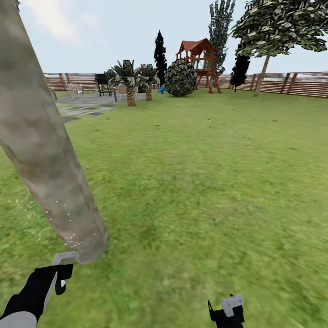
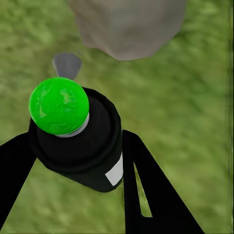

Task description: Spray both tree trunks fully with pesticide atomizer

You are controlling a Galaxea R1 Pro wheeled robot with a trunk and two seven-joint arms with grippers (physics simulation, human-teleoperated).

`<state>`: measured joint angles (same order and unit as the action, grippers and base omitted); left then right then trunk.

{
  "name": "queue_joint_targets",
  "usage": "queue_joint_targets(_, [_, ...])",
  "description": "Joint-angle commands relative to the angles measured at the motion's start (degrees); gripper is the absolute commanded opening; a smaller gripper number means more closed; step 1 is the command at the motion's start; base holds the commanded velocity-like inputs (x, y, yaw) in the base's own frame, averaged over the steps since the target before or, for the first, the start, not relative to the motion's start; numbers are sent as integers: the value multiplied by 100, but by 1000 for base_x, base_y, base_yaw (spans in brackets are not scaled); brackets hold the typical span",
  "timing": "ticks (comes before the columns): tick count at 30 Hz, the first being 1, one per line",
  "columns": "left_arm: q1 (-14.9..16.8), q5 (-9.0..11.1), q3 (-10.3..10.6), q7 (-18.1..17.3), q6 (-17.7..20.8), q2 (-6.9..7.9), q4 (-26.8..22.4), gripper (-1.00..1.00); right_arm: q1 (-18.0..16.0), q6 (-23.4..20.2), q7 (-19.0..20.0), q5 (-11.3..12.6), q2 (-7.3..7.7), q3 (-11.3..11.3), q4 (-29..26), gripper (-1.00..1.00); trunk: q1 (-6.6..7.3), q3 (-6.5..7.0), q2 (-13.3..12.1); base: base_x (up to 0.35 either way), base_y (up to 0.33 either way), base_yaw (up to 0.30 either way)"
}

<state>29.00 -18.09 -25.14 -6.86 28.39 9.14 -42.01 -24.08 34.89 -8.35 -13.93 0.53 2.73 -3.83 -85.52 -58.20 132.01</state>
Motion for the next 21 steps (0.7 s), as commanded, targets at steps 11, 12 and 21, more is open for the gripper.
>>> queue_joint_targets(11, [0, 2, 12, 0, 0, -9, -6, -100, 0, 0, 0, 4, 0, 0, -2, 100, 0, 0, 0, 74, -254, 195])
queue_joint_targets(12, [0, 2, 15, 0, 0, -9, -6, -100, 0, 0, 0, 2, 0, 0, -3, 100, 0, 0, 0, 129, -267, 277])
queue_joint_targets(21, [31, 24, 24, -60, 17, -31, -55, -100, 0, 8, 0, 4, 0, 0, -4, 100, 0, 0, 0, 150, -167, 267])
